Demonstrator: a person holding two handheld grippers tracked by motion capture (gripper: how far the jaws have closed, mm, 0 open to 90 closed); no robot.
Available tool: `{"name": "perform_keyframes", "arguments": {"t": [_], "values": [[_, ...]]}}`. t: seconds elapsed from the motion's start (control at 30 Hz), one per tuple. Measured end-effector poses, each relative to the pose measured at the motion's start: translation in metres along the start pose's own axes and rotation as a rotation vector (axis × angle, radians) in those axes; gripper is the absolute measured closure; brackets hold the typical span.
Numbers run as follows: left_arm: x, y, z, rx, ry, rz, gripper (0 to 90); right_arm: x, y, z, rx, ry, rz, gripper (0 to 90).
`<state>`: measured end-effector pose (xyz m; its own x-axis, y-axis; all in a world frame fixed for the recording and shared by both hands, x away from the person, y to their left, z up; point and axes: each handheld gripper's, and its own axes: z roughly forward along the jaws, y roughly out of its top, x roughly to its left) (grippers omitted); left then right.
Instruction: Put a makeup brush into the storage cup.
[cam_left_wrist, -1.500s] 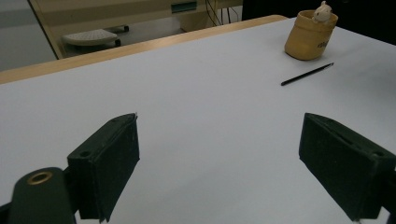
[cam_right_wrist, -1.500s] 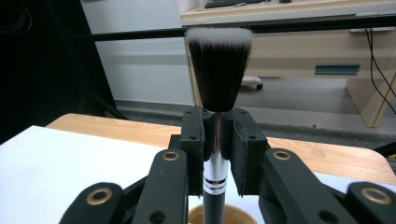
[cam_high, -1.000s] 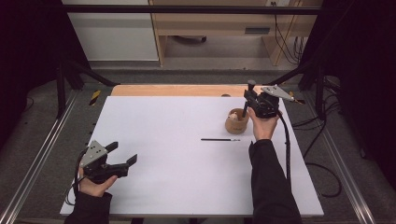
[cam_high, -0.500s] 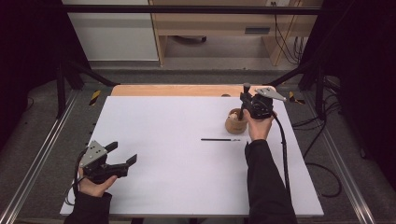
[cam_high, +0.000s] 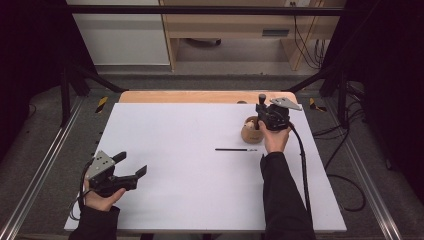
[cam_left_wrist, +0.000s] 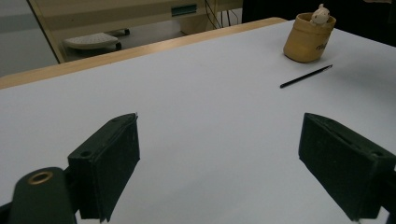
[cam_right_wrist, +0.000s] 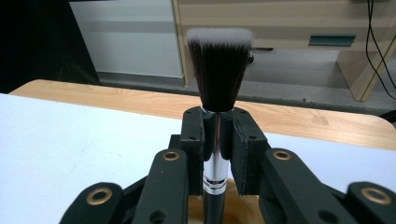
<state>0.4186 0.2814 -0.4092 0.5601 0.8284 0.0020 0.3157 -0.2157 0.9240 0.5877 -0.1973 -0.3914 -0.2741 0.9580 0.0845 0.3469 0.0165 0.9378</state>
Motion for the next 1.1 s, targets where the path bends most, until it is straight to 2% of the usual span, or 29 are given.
{"name": "perform_keyframes", "arguments": {"t": [0.17, 0.3, 0.57, 0.83, 0.97, 1.1], "values": [[0.000, 0.000, 0.000, -0.002, 0.000, -0.004, 11.4, 0.001, -0.003, 0.002, 0.021, -0.007, -0.003, 77.2], [0.000, 0.000, 0.000, 0.000, 0.000, -0.001, 11.4, -0.001, -0.007, 0.003, 0.028, -0.006, 0.027, 77.2], [0.001, -0.001, 0.000, 0.004, 0.002, 0.002, 11.3, -0.005, -0.015, 0.005, 0.059, -0.002, 0.045, 77.1], [0.001, -0.001, 0.000, -0.001, 0.002, -0.003, 11.3, -0.005, -0.017, 0.007, 0.100, -0.005, 0.035, 76.6], [0.001, -0.001, 0.000, 0.004, 0.000, 0.003, 11.3, -0.006, -0.016, 0.003, 0.105, -0.003, 0.039, 73.9], [0.000, -0.001, 0.000, 0.004, 0.001, 0.002, 11.3, -0.005, -0.012, -0.004, 0.105, 0.006, 0.022, 65.9]]}}
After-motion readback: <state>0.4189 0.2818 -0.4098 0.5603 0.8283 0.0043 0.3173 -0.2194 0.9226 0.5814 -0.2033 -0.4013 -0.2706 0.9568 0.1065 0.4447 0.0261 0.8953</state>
